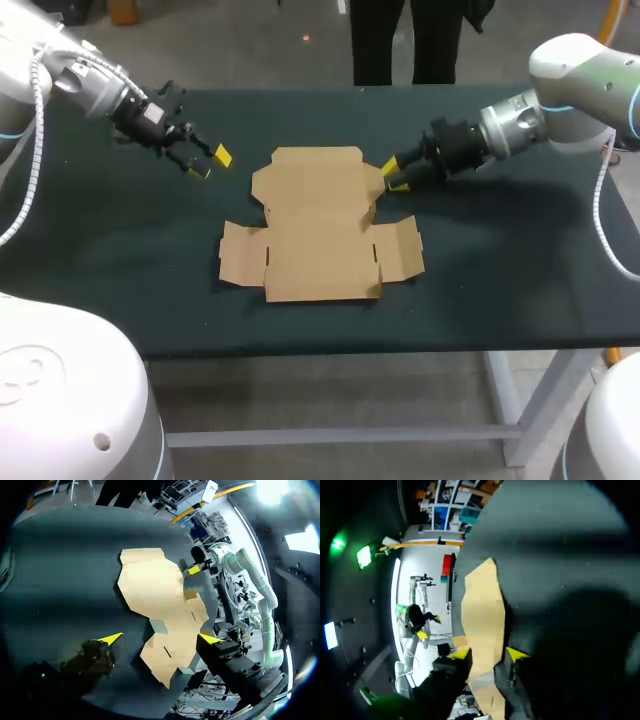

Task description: Assemble the packaging by folding the flat box into shape, placing the metal phone stand inside, and closing the box properly

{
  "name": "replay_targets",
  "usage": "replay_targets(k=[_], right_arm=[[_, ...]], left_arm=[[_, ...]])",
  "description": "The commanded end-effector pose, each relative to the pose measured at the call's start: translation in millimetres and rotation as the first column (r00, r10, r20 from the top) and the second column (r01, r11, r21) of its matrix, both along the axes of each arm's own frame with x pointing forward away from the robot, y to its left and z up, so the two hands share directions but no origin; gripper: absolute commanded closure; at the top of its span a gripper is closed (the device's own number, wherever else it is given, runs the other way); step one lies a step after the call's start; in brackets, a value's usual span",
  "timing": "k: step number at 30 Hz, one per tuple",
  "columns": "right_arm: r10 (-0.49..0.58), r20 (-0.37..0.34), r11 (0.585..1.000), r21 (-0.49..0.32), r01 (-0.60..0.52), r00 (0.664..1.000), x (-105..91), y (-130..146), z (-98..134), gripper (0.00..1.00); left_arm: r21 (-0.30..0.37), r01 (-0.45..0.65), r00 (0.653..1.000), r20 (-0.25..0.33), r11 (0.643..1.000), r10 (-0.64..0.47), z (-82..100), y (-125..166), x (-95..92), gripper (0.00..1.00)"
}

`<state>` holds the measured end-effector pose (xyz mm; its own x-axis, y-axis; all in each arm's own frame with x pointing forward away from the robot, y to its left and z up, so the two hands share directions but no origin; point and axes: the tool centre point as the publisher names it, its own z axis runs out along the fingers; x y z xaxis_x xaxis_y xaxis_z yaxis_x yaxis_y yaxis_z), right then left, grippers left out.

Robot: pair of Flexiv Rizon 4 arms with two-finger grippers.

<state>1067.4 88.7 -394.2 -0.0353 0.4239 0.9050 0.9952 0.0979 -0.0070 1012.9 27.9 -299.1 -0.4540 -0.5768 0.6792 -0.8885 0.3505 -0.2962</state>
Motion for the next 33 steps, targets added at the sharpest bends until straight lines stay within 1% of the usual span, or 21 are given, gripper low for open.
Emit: replay_targets(k=[1, 7, 12, 21, 28, 33], right_arm=[[-0.032, -0.006, 0.999, -0.026, 0.032, 0.999, -2.8, 2.8, 4.4, 0.52], [-0.077, -0.038, 0.995, -0.063, 0.074, 0.996, -2.1, 7.9, -1.8, 0.53], [-0.117, -0.044, 0.989, -0.091, 0.112, 0.992, -3.3, 9.3, -2.7, 0.52], [-0.148, -0.049, 0.988, -0.061, 0.144, 0.988, -2.4, 15.1, -9.7, 0.52], [-0.162, -0.062, 0.986, -0.056, 0.159, 0.985, 0.8, 22.0, -17.2, 0.51], [-0.180, -0.051, 0.983, -0.043, 0.178, 0.982, 4.5, 26.7, -18.6, 0.51]], left_arm=[[-0.002, 0.000, 1.000, 0.000, 1.000, 0.000, -0.5, 1.1, -1.2, 0.00], [-0.003, -0.003, 1.000, 0.001, 1.000, 0.003, -1.1, 2.3, -3.0, 0.00], [-0.003, -0.006, 1.000, 0.004, 1.000, 0.006, -0.7, 3.4, -4.0, 0.00], [-0.010, 0.000, 1.000, 0.010, 1.000, 0.000, 0.1, 3.7, -4.0, 0.00], [-0.032, 0.013, 1.000, 0.022, 0.999, -0.012, 1.2, 4.3, -4.2, 0.00], [-0.046, 0.027, 0.999, 0.029, 0.999, -0.026, 1.9, 4.0, -3.9, 0.00]])
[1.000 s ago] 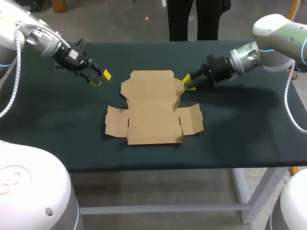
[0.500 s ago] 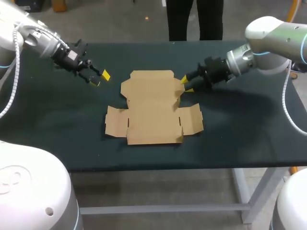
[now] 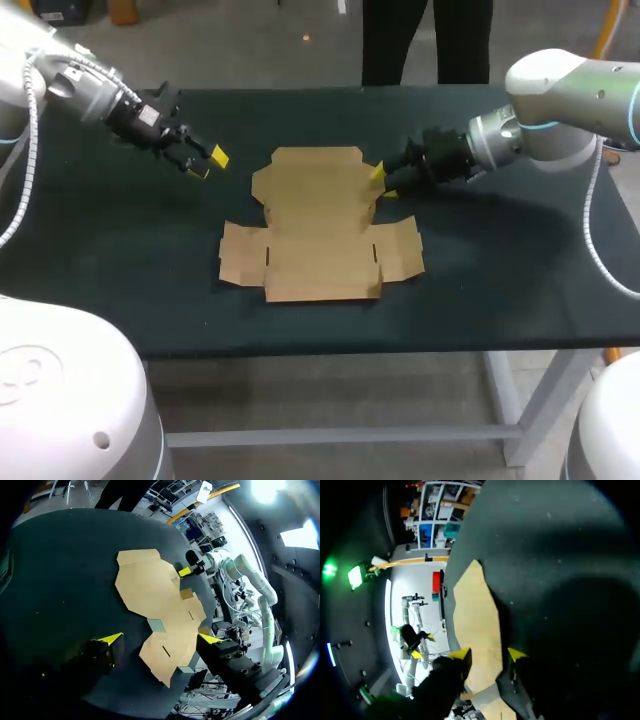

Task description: Assemble the packaging by folding the flat box into shape, placing the metal phone stand inside, and closing the box properly

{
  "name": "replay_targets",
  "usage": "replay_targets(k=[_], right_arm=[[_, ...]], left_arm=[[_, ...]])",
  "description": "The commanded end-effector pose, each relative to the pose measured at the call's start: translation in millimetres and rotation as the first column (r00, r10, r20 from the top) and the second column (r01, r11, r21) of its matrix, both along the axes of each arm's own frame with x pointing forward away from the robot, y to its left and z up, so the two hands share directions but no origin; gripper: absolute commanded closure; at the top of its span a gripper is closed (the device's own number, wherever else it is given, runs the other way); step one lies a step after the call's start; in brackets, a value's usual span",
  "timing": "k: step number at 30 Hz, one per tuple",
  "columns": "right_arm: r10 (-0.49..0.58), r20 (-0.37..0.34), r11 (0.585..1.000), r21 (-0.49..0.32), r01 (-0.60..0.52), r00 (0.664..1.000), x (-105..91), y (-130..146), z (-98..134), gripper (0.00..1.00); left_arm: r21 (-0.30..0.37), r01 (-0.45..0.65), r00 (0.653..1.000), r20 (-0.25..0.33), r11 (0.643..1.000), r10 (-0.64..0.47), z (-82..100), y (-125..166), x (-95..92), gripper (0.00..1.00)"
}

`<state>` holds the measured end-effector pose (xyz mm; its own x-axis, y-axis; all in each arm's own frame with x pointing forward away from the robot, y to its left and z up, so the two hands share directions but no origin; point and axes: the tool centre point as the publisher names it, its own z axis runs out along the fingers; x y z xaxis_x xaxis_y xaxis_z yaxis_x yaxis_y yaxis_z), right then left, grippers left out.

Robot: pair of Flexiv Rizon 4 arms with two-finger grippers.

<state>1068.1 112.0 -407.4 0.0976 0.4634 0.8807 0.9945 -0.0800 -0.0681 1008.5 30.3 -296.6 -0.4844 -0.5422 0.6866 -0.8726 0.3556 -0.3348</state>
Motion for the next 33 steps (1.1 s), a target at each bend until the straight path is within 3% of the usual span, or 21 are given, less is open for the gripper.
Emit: replay_targets(k=[1, 12, 14, 20, 33], right_arm=[[-0.006, 0.011, 1.000, 0.014, 0.006, 1.000, 5.2, 4.1, -5.4, 0.51], [-0.014, 0.034, 0.998, 0.064, 0.012, 0.999, 20.8, 11.3, -8.9, 0.56], [-0.017, 0.045, 0.997, 0.077, 0.014, 0.999, 21.9, 11.3, -9.5, 0.63], [-0.009, 0.127, 0.993, 0.114, -0.005, 0.992, 22.0, 11.9, -3.0, 1.00], [0.014, 0.311, 0.983, 0.171, -0.070, 0.950, 10.3, 7.0, 34.1, 1.00]], left_arm=[[-0.013, 0.009, 1.000, 0.002, 1.000, -0.009, -0.6, 1.5, 0.4, 0.00], [-0.043, 0.021, 1.000, 0.014, 0.999, -0.020, 0.2, 2.0, -1.5, 0.00], [-0.046, 0.023, 1.000, 0.014, 0.999, -0.022, 0.1, 2.1, -1.5, 0.00], [-0.052, 0.034, 0.999, 0.004, 0.998, -0.034, -2.9, 1.2, -0.4, 0.00], [-0.113, 0.091, 0.996, 0.000, 0.989, -0.092, -8.6, -1.2, 3.4, 0.00]])
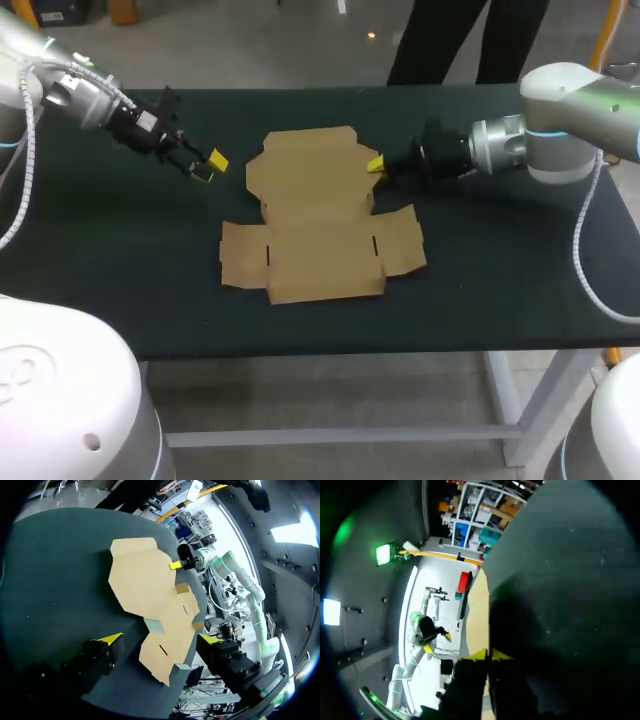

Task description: Assemble the packaging by folding the flat box into shape, placing the metal phone stand inside, and closing the box properly

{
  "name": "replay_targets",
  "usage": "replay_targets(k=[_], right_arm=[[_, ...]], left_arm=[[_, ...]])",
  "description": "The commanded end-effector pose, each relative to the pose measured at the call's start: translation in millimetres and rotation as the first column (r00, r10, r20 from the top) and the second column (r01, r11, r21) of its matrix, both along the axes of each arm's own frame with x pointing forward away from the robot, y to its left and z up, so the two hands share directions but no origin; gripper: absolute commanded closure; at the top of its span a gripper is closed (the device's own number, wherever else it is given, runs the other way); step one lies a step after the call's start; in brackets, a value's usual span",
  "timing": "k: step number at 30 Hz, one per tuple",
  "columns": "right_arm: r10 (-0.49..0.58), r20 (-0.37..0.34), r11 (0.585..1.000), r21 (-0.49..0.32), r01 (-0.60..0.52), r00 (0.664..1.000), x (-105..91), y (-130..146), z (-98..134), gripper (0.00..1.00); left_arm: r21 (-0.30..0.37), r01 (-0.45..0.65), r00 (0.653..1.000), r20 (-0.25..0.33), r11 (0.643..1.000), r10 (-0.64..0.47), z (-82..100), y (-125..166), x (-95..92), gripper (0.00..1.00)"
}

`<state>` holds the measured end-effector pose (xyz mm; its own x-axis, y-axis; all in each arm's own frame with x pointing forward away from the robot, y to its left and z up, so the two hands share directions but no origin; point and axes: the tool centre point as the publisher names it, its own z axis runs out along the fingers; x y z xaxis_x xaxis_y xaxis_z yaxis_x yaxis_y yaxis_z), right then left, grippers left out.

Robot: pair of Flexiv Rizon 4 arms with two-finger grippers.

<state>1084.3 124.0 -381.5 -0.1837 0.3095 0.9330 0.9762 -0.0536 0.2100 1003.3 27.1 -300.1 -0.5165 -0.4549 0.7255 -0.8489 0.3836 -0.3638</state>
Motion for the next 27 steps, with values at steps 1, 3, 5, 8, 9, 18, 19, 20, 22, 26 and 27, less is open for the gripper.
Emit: replay_targets(k=[1, 3, 5, 8, 9, 18, 19, 20, 22, 26, 27], right_arm=[[0.009, 0.034, 1.000, 0.019, -0.010, 0.999, -6.8, -5.4, 11.5, 1.00], [0.021, 0.057, 0.999, 0.038, -0.023, 0.998, -8.6, -6.6, 17.9, 1.00], [0.022, 0.075, 0.999, 0.048, -0.025, 0.997, -10.8, -7.4, 24.9, 1.00], [0.039, 0.084, 0.998, 0.044, -0.043, 0.996, -13.0, -6.9, 32.1, 1.00], [0.039, 0.084, 0.998, 0.044, -0.043, 0.996, -13.0, -6.9, 32.1, 1.00], [0.039, 0.084, 0.998, 0.044, -0.043, 0.996, -13.0, -6.9, 32.1, 1.00], [0.039, 0.084, 0.998, 0.044, -0.043, 0.996, -13.0, -6.9, 32.1, 1.00], [0.039, 0.084, 0.998, 0.044, -0.043, 0.996, -13.0, -6.9, 32.1, 1.00], [0.021, 0.113, 0.998, 0.058, -0.028, 0.993, -12.5, -7.7, 32.5, 1.00], [0.002, 0.204, 0.995, 0.094, -0.021, 0.979, -12.1, -5.9, 44.0, 1.00], [-0.003, 0.217, 0.996, 0.092, -0.017, 0.976, -12.5, -5.0, 47.2, 1.00]], left_arm=[[-0.044, 0.032, 0.999, 0.003, 0.999, -0.032, -5.3, 1.7, 8.9, 0.00], [-0.068, 0.049, 0.999, 0.025, 0.996, -0.048, -5.5, 1.2, 9.6, 0.00], [-0.088, 0.059, 0.997, 0.047, 0.994, -0.055, -5.1, 0.9, 10.2, 0.00], [-0.101, 0.053, 0.997, 0.062, 0.993, -0.047, -4.8, 1.0, 11.3, 0.00], [-0.101, 0.053, 0.997, 0.062, 0.993, -0.047, -4.8, 1.0, 11.3, 0.00], [-0.101, 0.053, 0.997, 0.062, 0.993, -0.047, -4.8, 1.0, 11.3, 0.00], [-0.101, 0.053, 0.997, 0.062, 0.993, -0.047, -4.8, 1.0, 11.3, 0.00], [-0.101, 0.053, 0.997, 0.062, 0.993, -0.047, -4.8, 1.0, 11.3, 0.00], [-0.121, 0.100, 0.990, 0.108, 0.988, -0.087, -10.7, -15.6, 8.8, 0.00], [-0.140, 0.160, 0.971, 0.202, 0.977, -0.130, -11.5, -28.3, 11.1, 0.00], [-0.139, 0.164, 0.967, 0.218, 0.977, -0.132, -10.7, -29.0, 12.3, 0.00]])
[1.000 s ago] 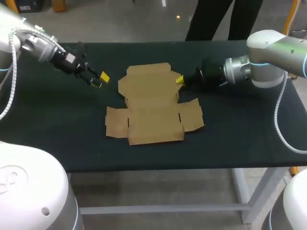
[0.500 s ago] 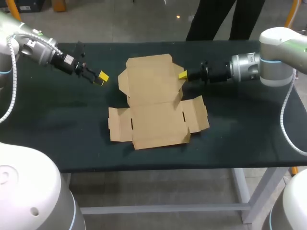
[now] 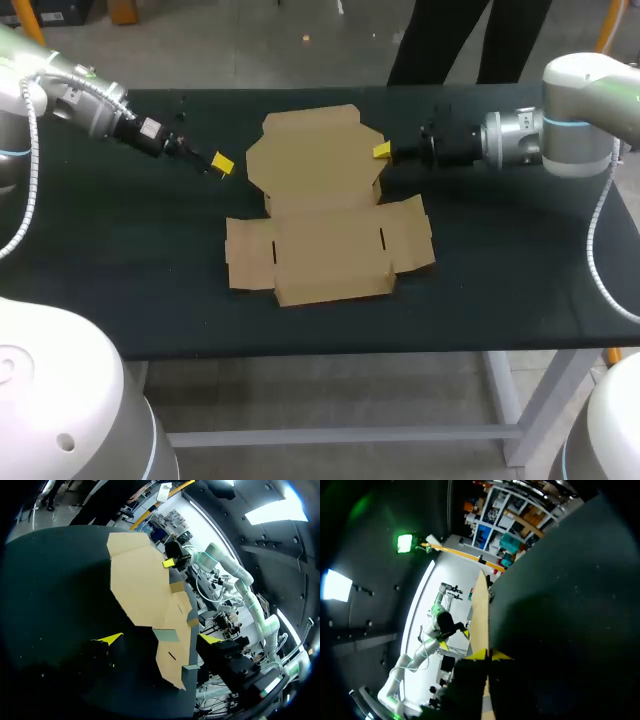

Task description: Assemble the packaging by folding the flat box into shape, placing the metal phone stand inside, and closing the box properly

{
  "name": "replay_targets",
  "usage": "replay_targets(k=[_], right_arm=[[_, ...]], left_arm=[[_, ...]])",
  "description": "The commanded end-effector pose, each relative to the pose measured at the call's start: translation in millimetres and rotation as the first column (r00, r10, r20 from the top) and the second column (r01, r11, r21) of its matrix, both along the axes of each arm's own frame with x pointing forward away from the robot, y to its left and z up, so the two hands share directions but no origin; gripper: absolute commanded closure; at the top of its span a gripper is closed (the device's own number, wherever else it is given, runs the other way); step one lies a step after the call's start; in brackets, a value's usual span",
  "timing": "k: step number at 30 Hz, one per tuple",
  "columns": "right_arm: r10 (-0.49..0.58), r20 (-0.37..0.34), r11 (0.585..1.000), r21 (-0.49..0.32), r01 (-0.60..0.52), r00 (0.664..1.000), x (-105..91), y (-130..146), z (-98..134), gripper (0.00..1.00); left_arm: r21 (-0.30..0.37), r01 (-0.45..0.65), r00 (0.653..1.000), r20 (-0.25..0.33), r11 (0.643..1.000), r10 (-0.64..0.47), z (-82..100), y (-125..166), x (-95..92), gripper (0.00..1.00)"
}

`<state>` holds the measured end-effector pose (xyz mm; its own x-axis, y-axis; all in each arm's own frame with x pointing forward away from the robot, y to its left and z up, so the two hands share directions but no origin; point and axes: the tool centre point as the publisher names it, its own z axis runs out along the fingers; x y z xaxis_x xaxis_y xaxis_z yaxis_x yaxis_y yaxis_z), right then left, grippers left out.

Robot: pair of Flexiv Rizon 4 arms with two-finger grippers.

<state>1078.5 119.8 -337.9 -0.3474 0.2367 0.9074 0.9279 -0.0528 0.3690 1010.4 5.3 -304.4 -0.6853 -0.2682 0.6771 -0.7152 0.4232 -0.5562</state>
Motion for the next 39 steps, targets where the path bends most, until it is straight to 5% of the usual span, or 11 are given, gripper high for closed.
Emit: replay_targets(k=[1, 16, 34, 37, 39], right_arm=[[-0.025, 0.064, 1.000, 0.018, 0.024, 0.998, -6.8, 0.5, 7.1, 1.00], [-0.099, 0.257, 0.994, 0.070, 0.083, 0.961, -11.2, 15.6, 38.7, 1.00], [-0.156, 0.373, 0.985, 0.124, 0.118, 0.915, -6.0, 29.8, 49.7, 1.00], [-0.161, 0.380, 0.984, 0.127, 0.121, 0.911, -6.5, 31.0, 51.0, 1.00], [-0.164, 0.386, 0.984, 0.127, 0.124, 0.908, -7.0, 32.0, 51.8, 1.00]], left_arm=[[0.006, 0.001, 0.997, 0.072, 1.000, -0.002, -5.3, -9.0, 8.2, 0.00], [-0.124, 0.091, 0.952, 0.301, 0.988, -0.050, 18.6, -29.1, 36.5, 0.00], [-0.287, 0.233, 0.910, 0.401, 0.929, -0.104, 28.4, -68.1, 48.7, 0.00], [-0.298, 0.246, 0.905, 0.411, 0.922, -0.109, 30.5, -70.4, 48.6, 0.38], [-0.302, 0.251, 0.903, 0.415, 0.920, -0.110, 31.4, -72.2, 48.6, 0.47]])
